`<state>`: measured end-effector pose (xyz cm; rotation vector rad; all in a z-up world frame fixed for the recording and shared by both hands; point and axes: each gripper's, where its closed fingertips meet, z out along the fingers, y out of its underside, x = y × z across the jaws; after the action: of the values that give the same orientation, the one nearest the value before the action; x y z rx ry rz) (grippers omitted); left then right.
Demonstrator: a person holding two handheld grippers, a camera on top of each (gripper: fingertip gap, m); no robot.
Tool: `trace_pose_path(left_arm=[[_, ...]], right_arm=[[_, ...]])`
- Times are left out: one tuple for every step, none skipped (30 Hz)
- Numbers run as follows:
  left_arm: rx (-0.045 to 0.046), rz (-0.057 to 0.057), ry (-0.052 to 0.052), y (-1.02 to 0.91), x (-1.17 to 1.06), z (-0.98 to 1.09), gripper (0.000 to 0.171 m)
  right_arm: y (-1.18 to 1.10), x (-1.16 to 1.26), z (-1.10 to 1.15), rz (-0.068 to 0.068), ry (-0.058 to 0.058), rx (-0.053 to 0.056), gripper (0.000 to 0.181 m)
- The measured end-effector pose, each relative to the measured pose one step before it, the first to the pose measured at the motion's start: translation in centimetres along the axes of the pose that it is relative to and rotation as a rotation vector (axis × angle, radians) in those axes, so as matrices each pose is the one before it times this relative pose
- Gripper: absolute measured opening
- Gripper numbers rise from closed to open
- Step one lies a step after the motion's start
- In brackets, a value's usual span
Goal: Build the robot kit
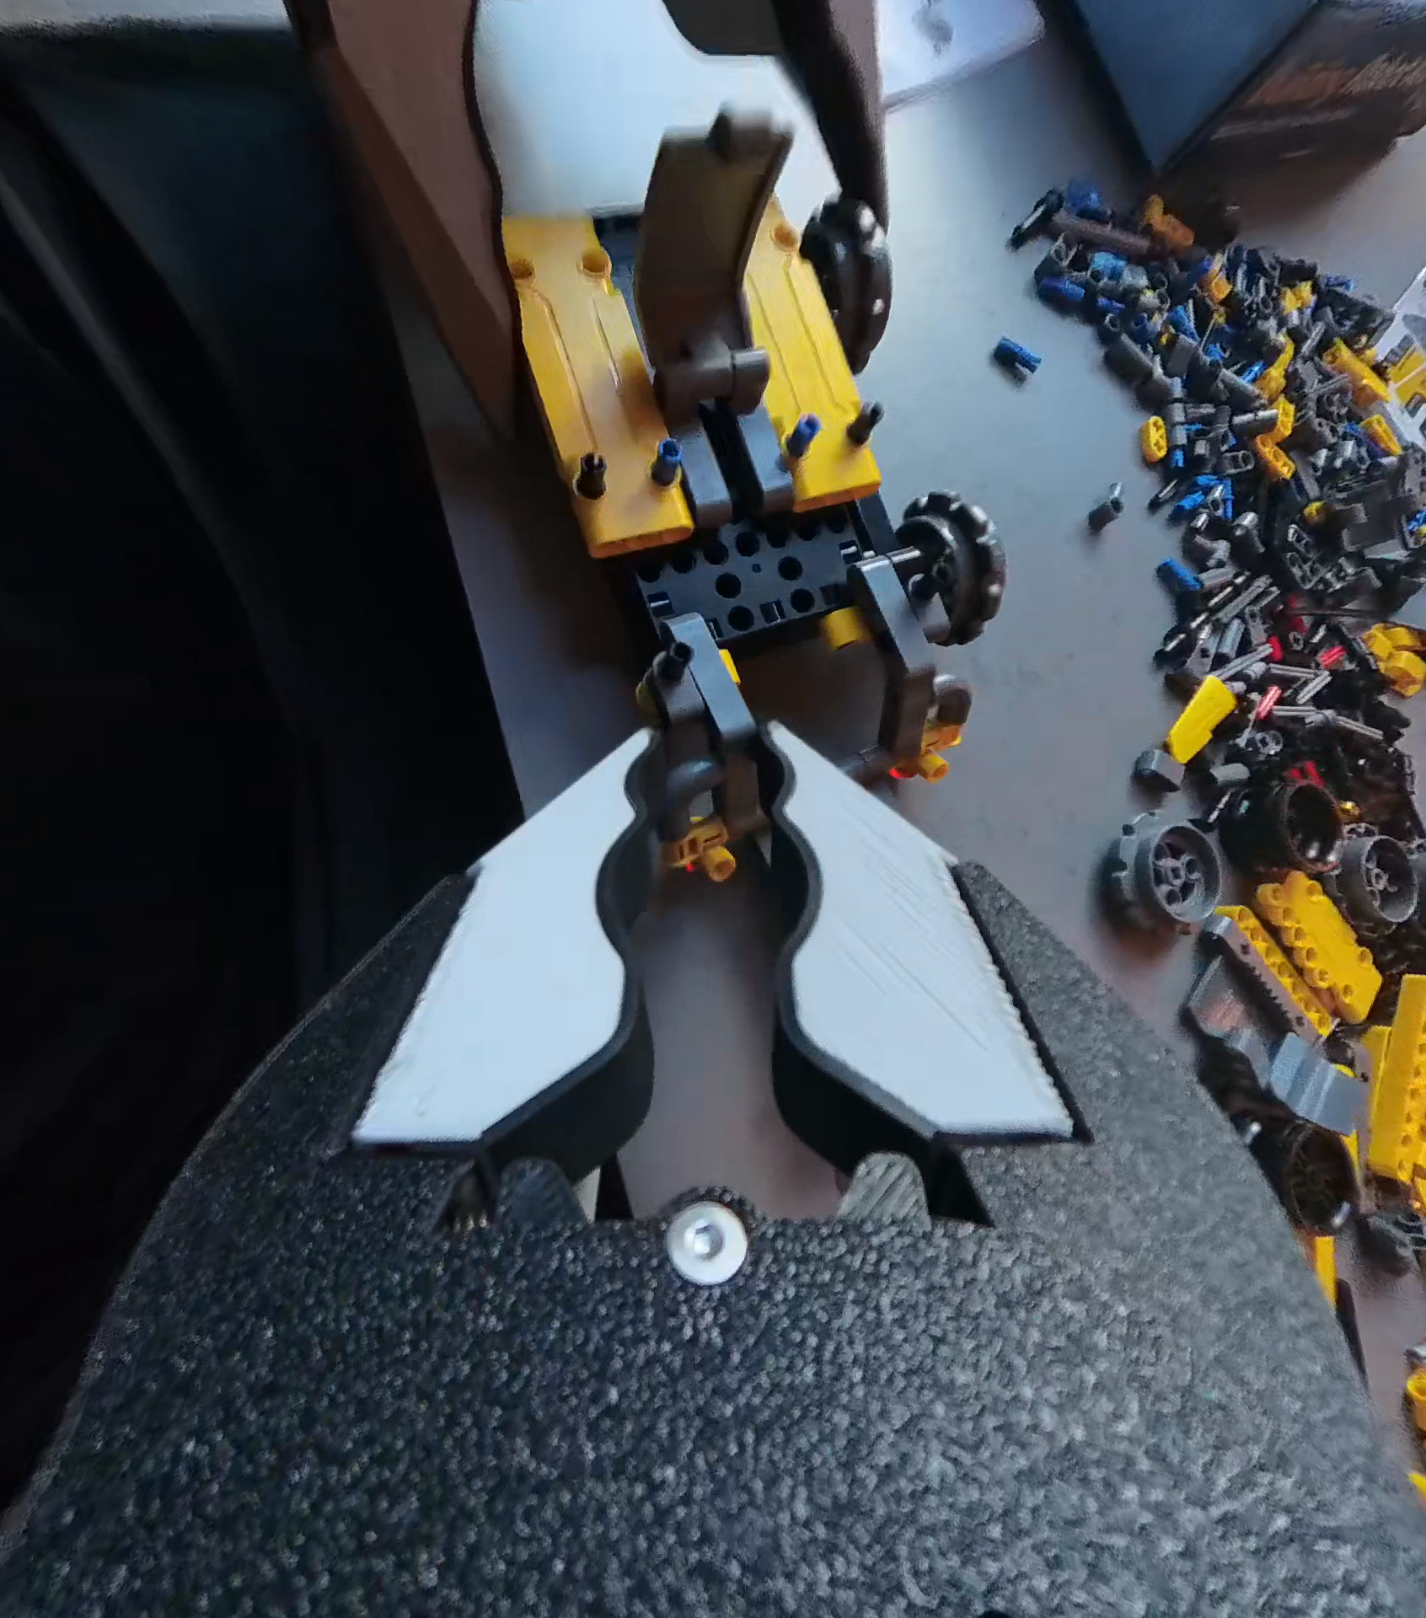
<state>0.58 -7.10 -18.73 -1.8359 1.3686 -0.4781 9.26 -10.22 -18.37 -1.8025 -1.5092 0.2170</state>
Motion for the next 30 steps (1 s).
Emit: trace_pose_path(left_arm=[[0.00102,-0.0003,0.0006,-0.008,0.011,-0.017,0.107],[-0.00033,-0.0012,-0.0003,0.009,-0.018,-0.002,0.107],[0.00077,-0.0005,0.0009,-0.006,0.003,0.002,0.107],[0.00029,0.0005,-0.0004,-0.003,0.000,-0.002,0.107],[0.00000,-0.0007,-0.0003,0.005,-0.012,-0.003,0.107],[0.00032,-0.0017,0.0008,0.011,-0.015,-0.008,0.107],[0.00045,-0.0004,0.0019,0.029,-0.015,-0.015,0.107],[0.00037,0.0001,0.0010,0.019,-0.010,-0.022,0.107],[0.00031,0.0009,0.0000,0.021,-0.020,-0.026,0.107],[0.00024,0.0017,-0.0001,0.030,-0.012,-0.040,0.107],[0.00061,0.0010,0.0018,0.035,-0.006,-0.044,0.107],[0.00063,0.0011,0.0020,0.057,0.001,-0.056,0.107],[-0.00010,-0.0004,0.0011,0.030,-0.013,-0.045,0.107],[-0.00038,-0.0002,0.0006,0.026,0.004,-0.010,0.107],[0.00014,-0.0002,0.0006,-0.003,0.004,-0.012,0.107],[0.00049,0.0007,0.0005,-0.001,-0.001,-0.004,0.106],[0.00066,0.0011,0.0004,-0.008,0.011,-0.016,0.106],[-0.00007,-0.0002,0.0000,0.007,-0.003,-0.008,0.107],[0.00003,0.0009,-0.0006,-0.004,0.007,0.000,0.107],[0.00024,0.0000,0.0004,-0.003,0.005,0.002,0.107],[0.00031,-0.0001,0.0006,-0.006,-0.001,0.006,0.107],[0.00006,0.0000,0.0002,-0.007,0.006,0.007,0.107],[-0.00003,0.0003,-0.0002,0.003,0.013,-0.007,0.107],[-0.00006,0.0002,-0.0008,0.002,-0.004,-0.004,0.107],[-0.00098,-0.0041,-0.0063,0.021,-0.108,-0.020,0.107],[-0.00159,-0.0059,-0.0055,0.032,-0.121,-0.004,0.107],[-0.00030,-0.0004,-0.0023,0.006,-0.025,0.011,0.107],[0.00020,0.0012,-0.0014,0.026,-0.056,-0.060,0.107],[0.00029,0.0009,-0.0012,0.031,-0.058,-0.049,0.107],[-0.00026,0.0030,-0.0011,0.029,-0.017,0.026,0.107]], right_arm=[[-0.082,0.024,0.045,-0.0003,0.0100,0.0077,0.020],[-0.076,0.046,-0.051,0.0039,0.0072,0.0011,0.020],[-0.071,0.080,-0.009,0.0081,0.0094,0.0033,0.020],[0.002,0.028,0.070,0.0111,0.0045,0.0058,0.021],[0.090,-0.106,0.003,0.0083,-0.0070,0.0012,0.024],[0.129,-0.047,-0.132,0.0029,-0.0046,-0.0031,0.030],[0.114,0.193,-0.269,0.0024,0.0083,-0.0007,0.032],[0.157,0.269,-0.335,0.0090,0.0094,0.0017,0.030],[0.213,0.210,-0.361,0.0233,0.0001,0.0046,0.032],[0.301,0.190,-0.417,0.0429,-0.0064,0.0081,0.035],[0.422,0.410,-0.471,0.0596,0.0011,0.0130,0.038],[0.544,0.699,-0.556,0.0686,0.0127,0.0202,0.037],[0.634,0.801,-0.612,0.0771,0.0068,0.0254,0.036],[0.699,0.762,-0.631,0.0954,-0.0091,0.0244,0.039],[0.739,0.883,-0.607,0.1154,-0.0137,0.0161,0.043],[0.710,1.124,-0.569,0.1188,-0.0030,0.0059,0.050],[0.564,1.162,-0.536,0.1014,0.0054,0.0035,0.051],[0.314,0.752,-0.418,0.0771,-0.0070,0.0064,0.051],[0.065,0.231,-0.232,0.0588,-0.0231,0.0090,0.053],[-0.082,-0.140,0.031,0.0450,-0.0289,0.0075,0.053],[-0.076,-0.337,0.313,0.0311,-0.0285,-0.0007,0.050],[0.031,-0.376,0.547,0.0180,-0.0245,-0.0125,0.048],[0.066,-0.351,0.675,0.0071,-0.0203,-0.0177,0.047],[-0.021,-0.468,0.716,-0.0002,-0.0267,-0.0142,0.046],[-0.147,-0.632,0.662,-0.0011,-0.0365,-0.0070,0.046],[-0.264,-0.380,0.470,0.0011,-0.0192,-0.0016,0.045],[-0.241,0.006,0.209,-0.0065,0.0082,-0.0052,0.052],[-0.157,0.051,-0.005,-0.0175,0.0153,-0.0114,0.051],[-0.250,-0.112,-0.169,-0.0178,0.0134,-0.0074,0.050],[-0.451,-0.328,-0.306,-0.0177,0.0072,0.0028,0.049]])
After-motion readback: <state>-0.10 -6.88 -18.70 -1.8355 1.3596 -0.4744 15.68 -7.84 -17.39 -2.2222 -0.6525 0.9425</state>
